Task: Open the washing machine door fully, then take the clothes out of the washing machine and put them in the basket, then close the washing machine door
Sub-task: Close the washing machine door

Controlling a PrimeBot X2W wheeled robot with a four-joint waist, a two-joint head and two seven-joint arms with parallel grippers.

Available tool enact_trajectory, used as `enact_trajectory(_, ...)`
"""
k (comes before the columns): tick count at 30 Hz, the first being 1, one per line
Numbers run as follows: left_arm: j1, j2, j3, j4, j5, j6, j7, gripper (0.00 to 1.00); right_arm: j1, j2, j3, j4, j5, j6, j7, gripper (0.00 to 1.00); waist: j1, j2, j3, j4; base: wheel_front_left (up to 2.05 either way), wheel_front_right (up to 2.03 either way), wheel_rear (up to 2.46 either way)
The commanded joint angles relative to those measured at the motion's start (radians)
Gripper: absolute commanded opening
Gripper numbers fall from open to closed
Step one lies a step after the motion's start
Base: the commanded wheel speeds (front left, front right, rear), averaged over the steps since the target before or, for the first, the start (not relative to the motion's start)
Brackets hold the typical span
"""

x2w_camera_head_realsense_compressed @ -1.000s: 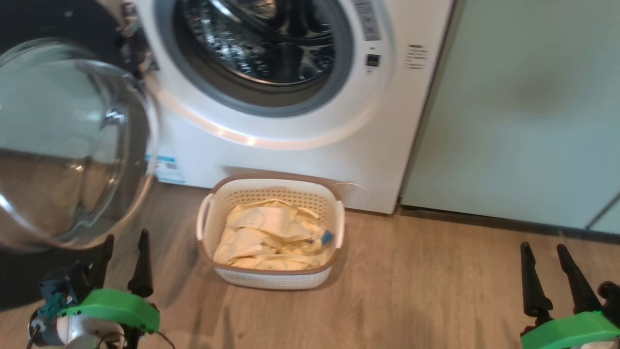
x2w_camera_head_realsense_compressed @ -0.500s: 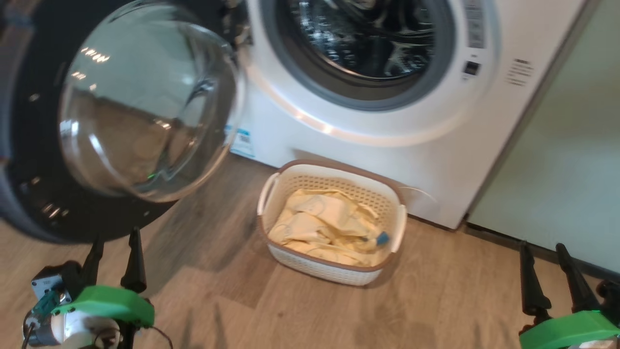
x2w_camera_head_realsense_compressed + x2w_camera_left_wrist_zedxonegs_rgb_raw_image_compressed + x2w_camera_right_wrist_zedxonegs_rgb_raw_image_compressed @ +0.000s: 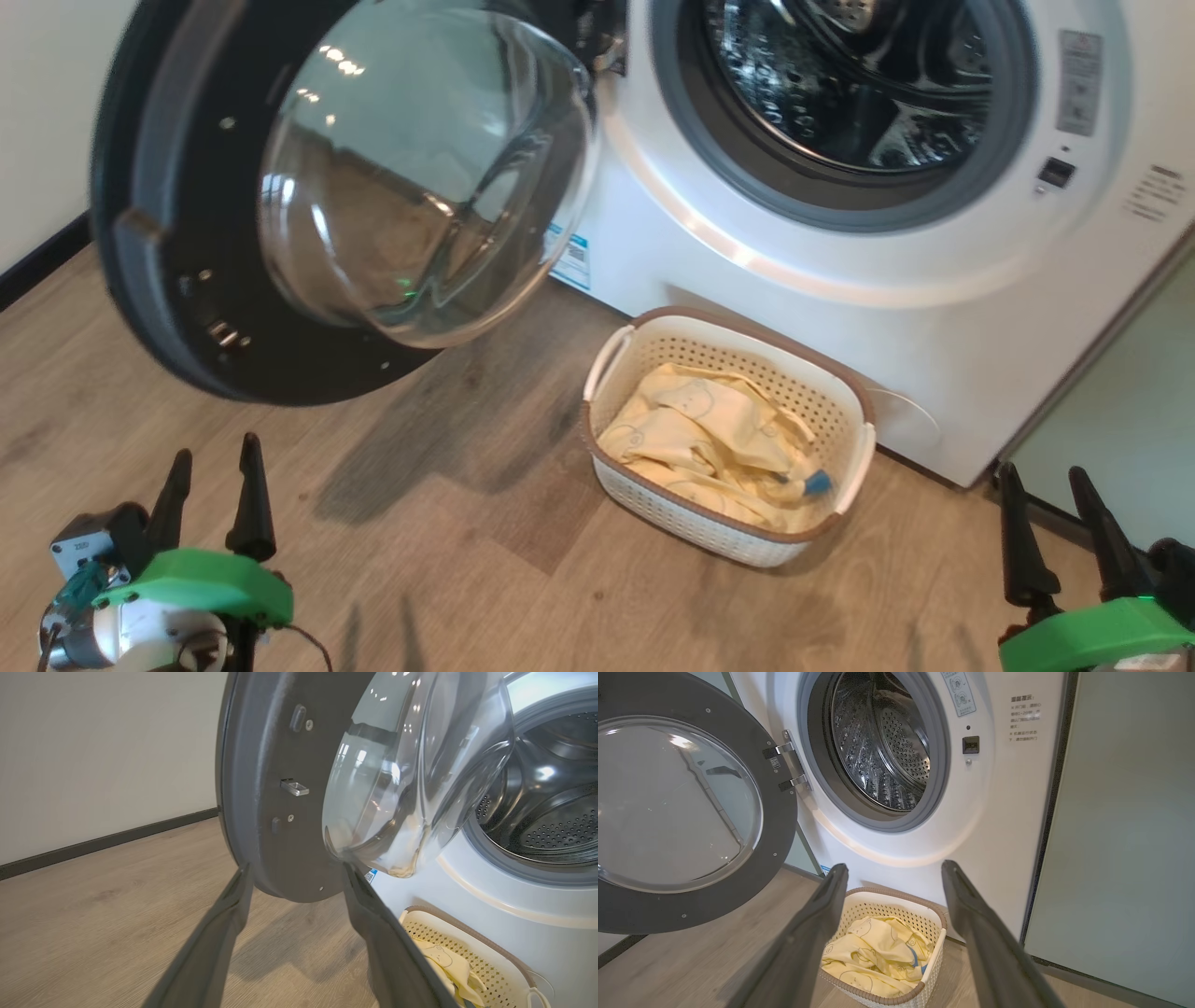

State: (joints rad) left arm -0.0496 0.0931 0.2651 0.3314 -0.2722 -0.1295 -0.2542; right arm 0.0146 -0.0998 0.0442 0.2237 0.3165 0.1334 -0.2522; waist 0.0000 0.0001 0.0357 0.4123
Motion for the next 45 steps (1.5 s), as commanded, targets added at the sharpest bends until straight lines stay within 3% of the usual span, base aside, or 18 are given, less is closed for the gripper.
enact_trajectory(1,-0.051,0.015,0.041,-0.030,0.010,-0.001,-0.008,1.00,-0.041,-0.025,0.021,-0.029,-0.004,-0.003,-0.010,1.00,0.0000,-0.0001,-0.004,0.017,0.00,0.00,0.00)
enact_trajectory(17,-0.047,0.012,0.069,-0.026,0.001,-0.001,-0.008,1.00,-0.037,-0.024,0.028,-0.025,-0.004,-0.003,-0.010,1.00,0.0000,-0.0001,-0.026,0.073,0.00,0.00,0.00)
enact_trajectory(18,-0.045,0.011,0.070,-0.027,-0.001,-0.001,-0.008,0.93,-0.038,-0.024,0.029,-0.025,-0.003,-0.003,-0.010,1.00,0.0000,-0.0001,-0.026,0.073,0.00,0.00,0.00)
enact_trajectory(19,-0.044,0.011,0.071,-0.028,-0.006,-0.001,-0.008,0.49,-0.039,-0.024,0.030,-0.024,-0.003,-0.003,-0.010,1.00,0.0000,-0.0001,-0.026,0.071,0.00,0.00,0.00)
enact_trajectory(20,-0.042,0.011,0.072,-0.030,-0.013,-0.001,-0.008,0.33,-0.040,-0.024,0.031,-0.024,-0.002,-0.003,-0.010,1.00,0.0000,-0.0001,-0.025,0.070,0.00,0.00,0.00)
enact_trajectory(21,-0.041,0.013,0.074,-0.031,-0.022,-0.001,-0.008,0.00,-0.040,-0.023,0.032,-0.024,-0.002,-0.003,-0.010,1.00,0.0000,-0.0001,-0.025,0.069,0.00,0.00,0.00)
enact_trajectory(27,-0.041,0.025,0.110,-0.042,-0.094,-0.001,-0.008,0.00,-0.038,-0.020,0.035,-0.022,-0.001,-0.003,-0.010,1.00,0.0000,-0.0001,-0.023,0.058,0.00,0.00,0.00)
enact_trajectory(32,-0.078,0.066,0.161,-0.015,-0.253,-0.001,-0.008,0.00,-0.040,-0.021,0.035,-0.023,-0.002,-0.003,-0.010,1.00,0.0000,-0.0001,-0.011,0.048,0.00,0.00,0.00)
enact_trajectory(37,-0.164,0.135,0.177,0.054,-0.452,-0.001,0.013,0.00,-0.038,-0.025,0.035,-0.025,-0.005,-0.003,-0.010,1.00,0.0000,-0.0001,0.002,0.042,0.00,0.00,0.00)
enact_trajectory(45,-0.316,0.264,0.260,0.160,-0.778,-0.001,0.164,0.00,-0.054,-0.043,0.044,-0.023,-0.002,-0.003,-0.010,1.00,0.0000,-0.0001,0.032,0.008,0.00,0.00,0.00)
